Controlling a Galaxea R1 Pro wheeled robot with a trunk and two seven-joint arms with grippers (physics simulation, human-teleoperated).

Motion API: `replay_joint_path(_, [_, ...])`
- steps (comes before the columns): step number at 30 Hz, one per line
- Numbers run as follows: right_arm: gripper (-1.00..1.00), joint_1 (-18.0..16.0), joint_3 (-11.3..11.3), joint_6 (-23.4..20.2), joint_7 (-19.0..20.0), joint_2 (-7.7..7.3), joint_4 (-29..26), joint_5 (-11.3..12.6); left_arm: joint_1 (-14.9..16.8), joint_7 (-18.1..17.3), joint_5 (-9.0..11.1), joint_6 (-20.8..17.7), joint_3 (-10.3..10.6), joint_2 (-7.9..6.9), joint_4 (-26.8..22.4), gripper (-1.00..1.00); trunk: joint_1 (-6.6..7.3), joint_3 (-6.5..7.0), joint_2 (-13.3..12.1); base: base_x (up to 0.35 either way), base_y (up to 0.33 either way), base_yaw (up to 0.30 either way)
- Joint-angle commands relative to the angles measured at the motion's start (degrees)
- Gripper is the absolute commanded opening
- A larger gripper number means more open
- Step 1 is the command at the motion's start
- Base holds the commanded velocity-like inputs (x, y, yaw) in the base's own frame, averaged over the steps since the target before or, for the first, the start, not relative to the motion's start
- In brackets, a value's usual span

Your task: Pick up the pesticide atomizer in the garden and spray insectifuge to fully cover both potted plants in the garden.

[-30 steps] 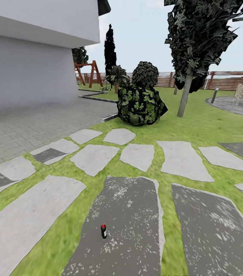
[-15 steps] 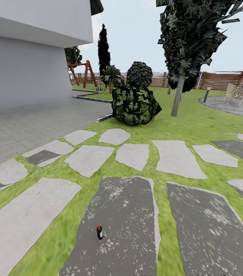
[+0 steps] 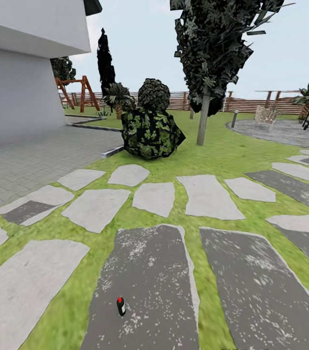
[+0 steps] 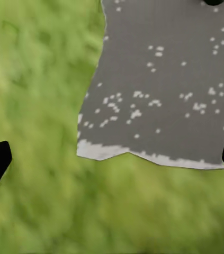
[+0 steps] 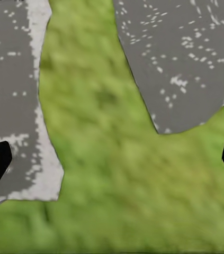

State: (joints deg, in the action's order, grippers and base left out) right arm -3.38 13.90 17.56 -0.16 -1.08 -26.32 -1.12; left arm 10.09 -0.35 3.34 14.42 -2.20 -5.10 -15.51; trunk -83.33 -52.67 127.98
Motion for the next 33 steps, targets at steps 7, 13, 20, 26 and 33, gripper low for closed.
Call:
replay_joint_path(7, [1.0, 0.0, 0.2, 0.2, 0.0, -0.3, 0.0, -0.1, 0.0, -0.1, 0.2, 0.2, 0.1, 0.07, 0.0, 1.0, 0.0, -0.03, 0.0, 0.063, 0.201, -0.17])
replay_joint_path(13, [1.0, 0.0, 0.1, 0.3, 0.0, -0.33, -0.1, -0.2, 0.0, -0.1, -0.2, 0.1, 0.3, 0.09, 0.1, 1.0, 0.0, -0.03, 0.0, 0.002, 0.006, -0.004])
replay_joint_path(20, [1.0, 0.0, 0.2, 0.3, 0.0, -0.33, -0.3, -0.2, 1.6, 0.6, -0.1, -0.1, 0.3, 0.32, -1.1, 1.0, 0.0, -0.03, 0.0, 0.0, 0.0, 0.0])
replay_joint_path(26, [1.0, -0.1, 0.2, -0.1, -0.1, -0.71, -14.1, -0.2, 15.5, 0.7, -0.6, -1.4, 0.7, 0.44, -1.3, 1.0, 0.0, -0.03, 0.0, 0.0, 0.0, 0.0])
replay_joint_path(33, [1.0, -4.4, 0.2, -5.7, -0.1, -0.86, -27.3, -0.2, 17.0, 0.6, -0.7, -1.0, 0.7, 0.29, -0.8, 1.0, 0.0, -0.03, 0.0, 0.0, 0.0, 0.0])
